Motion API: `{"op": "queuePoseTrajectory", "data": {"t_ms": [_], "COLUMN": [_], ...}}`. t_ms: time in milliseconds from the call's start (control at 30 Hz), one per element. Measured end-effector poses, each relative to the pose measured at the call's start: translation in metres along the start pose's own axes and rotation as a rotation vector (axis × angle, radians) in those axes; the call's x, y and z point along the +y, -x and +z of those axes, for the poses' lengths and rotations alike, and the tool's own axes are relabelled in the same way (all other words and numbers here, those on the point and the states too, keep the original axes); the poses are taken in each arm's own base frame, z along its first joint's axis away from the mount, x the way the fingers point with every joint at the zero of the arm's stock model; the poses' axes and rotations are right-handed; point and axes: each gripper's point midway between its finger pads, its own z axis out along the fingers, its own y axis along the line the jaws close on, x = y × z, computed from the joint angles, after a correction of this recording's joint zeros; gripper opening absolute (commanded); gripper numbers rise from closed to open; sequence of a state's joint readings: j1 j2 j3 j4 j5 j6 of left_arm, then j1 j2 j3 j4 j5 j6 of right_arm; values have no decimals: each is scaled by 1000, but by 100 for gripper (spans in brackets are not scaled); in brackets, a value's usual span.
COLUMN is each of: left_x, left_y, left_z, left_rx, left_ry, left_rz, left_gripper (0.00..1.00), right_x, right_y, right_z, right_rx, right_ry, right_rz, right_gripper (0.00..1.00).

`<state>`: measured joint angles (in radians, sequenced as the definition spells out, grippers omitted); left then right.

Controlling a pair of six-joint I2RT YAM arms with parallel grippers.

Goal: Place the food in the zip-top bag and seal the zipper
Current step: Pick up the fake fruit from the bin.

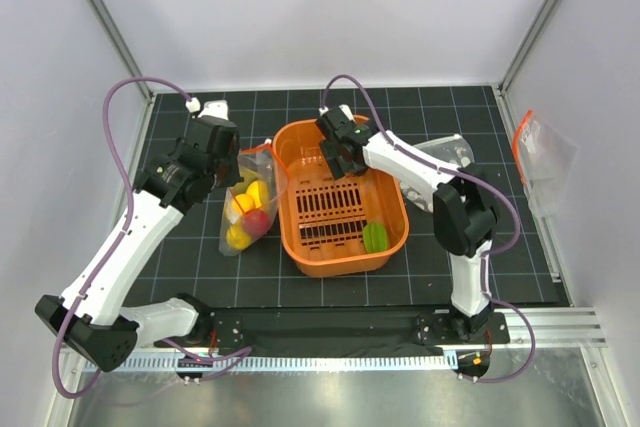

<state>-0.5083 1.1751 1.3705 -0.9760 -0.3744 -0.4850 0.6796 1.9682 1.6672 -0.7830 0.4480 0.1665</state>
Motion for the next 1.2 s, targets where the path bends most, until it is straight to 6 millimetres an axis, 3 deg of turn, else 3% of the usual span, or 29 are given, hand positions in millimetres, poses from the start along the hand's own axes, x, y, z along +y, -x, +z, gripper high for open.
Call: {"op": "queuePoseTrajectory", "data": {"t_ms": [200,433,500,533,733,800,900,1067,1200], "left_x": [0,1,1,1,-2,-3,-3,-4,-5], "left_y": [0,0,0,1,9,11,12,13,15], "left_z": [0,0,0,0,2,4,7,9,10], "left_rx": [0,-1,-1,-2,-8,-11,-12,-17,-24], "left_ry": [0,2,3,3,5,9,15,15,14], "left_rz": [1,18,22,22,30,36,42,41,38], "left_gripper": [0,0,0,0,0,0,0,0,0], "right_x": [-9,-2,0,0,1,1,1,1,22], "right_y": [-2,0,0,2,6,4,18,69,99], "right_z": [24,50,56,59,55,41,1,-102,-177], "right_rx": [12,-4,-5,-15,-41,-48,-104,-321,-471], "right_ry": [-53,-49,-50,-56,-26,10,113,318,514], "right_rz": [22,74,81,89,100,96,112,161,145], "right_gripper": [85,75,61,48,26,26,25,25,26]}}
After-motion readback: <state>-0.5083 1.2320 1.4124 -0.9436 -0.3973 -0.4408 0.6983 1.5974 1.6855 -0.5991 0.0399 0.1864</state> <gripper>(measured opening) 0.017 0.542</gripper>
